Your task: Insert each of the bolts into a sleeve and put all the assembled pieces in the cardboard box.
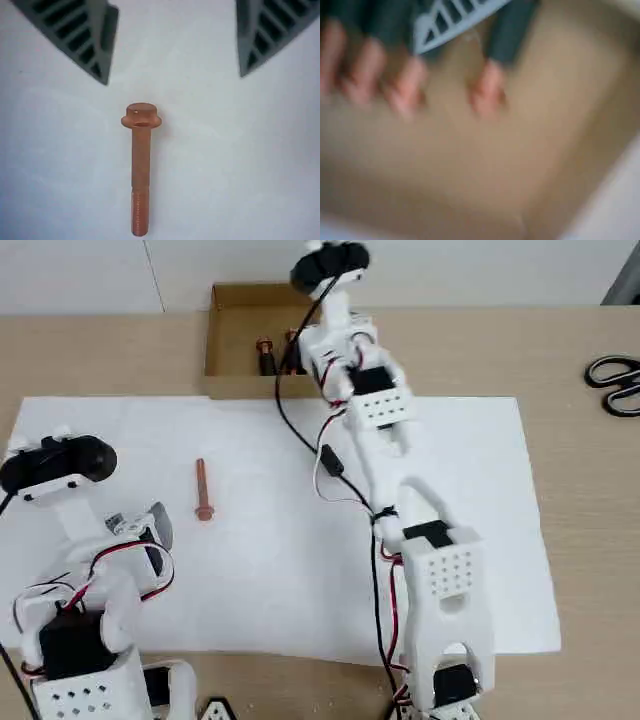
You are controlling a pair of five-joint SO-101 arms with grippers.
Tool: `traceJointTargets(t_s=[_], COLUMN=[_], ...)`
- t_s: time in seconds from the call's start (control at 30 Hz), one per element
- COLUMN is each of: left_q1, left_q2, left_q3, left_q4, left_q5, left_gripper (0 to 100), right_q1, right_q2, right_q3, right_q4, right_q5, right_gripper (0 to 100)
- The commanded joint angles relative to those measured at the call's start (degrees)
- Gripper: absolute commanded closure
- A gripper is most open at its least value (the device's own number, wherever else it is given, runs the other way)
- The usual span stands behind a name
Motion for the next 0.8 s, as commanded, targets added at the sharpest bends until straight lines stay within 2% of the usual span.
traceJointTargets(t_s=[0.0,0.3,0.4,0.77], left_q1=[-0.53,-0.53,-0.62,-0.62], left_q2=[-0.62,-0.62,-0.62,-0.62], left_q3=[-0.4,-0.4,-0.31,-0.22], left_q4=[-0.26,-0.26,-0.26,-0.26], left_q5=[-0.44,-0.44,-0.44,-0.44], left_gripper=[84,84,84,84], right_q1=[0.66,0.31,0.04,-6.99], right_q2=[-7.16,-12.53,-12.62,-5.67], right_q3=[-3.08,-2.99,-2.99,-2.81], right_q4=[11.91,39.25,45.23,46.2], right_q5=[0.62,0.53,0.53,0.88], right_gripper=[81.8,81.8,81.8,81.8])
